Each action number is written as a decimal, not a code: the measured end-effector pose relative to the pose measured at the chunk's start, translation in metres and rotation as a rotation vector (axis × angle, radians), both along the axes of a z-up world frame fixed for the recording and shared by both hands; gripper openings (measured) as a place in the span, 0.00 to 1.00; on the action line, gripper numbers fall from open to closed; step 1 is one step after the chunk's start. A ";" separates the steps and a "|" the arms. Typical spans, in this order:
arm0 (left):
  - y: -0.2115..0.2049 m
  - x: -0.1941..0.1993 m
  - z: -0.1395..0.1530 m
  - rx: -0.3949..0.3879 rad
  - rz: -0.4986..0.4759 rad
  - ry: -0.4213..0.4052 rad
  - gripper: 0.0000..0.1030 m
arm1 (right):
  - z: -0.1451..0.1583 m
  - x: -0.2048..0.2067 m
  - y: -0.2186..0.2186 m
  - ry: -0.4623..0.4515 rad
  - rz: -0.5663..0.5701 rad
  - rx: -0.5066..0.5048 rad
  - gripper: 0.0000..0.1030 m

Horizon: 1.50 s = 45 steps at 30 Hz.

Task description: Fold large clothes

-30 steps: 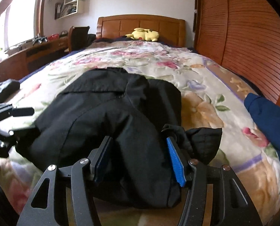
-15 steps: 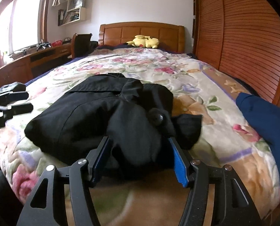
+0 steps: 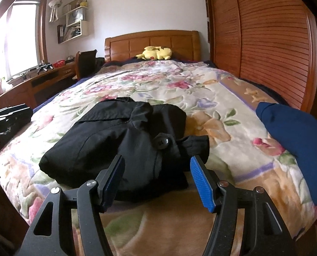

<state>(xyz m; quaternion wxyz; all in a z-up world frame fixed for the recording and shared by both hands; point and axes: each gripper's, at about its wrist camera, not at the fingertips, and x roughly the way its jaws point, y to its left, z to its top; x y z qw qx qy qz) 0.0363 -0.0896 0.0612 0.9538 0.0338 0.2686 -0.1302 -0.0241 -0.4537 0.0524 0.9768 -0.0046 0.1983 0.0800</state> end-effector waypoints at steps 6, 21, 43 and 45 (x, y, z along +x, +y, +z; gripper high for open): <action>0.003 0.024 -0.011 -0.006 -0.027 0.024 0.73 | -0.001 -0.004 0.011 0.034 -0.001 -0.023 0.64; -0.004 0.106 -0.044 0.016 -0.060 0.074 0.73 | -0.026 -0.001 0.011 0.120 -0.059 0.003 0.64; -0.001 0.215 -0.071 0.008 -0.015 0.190 0.73 | -0.038 0.045 0.042 0.168 -0.065 -0.004 0.67; -0.002 0.218 -0.073 0.004 -0.022 0.191 0.73 | -0.041 0.047 0.039 0.176 -0.071 0.006 0.70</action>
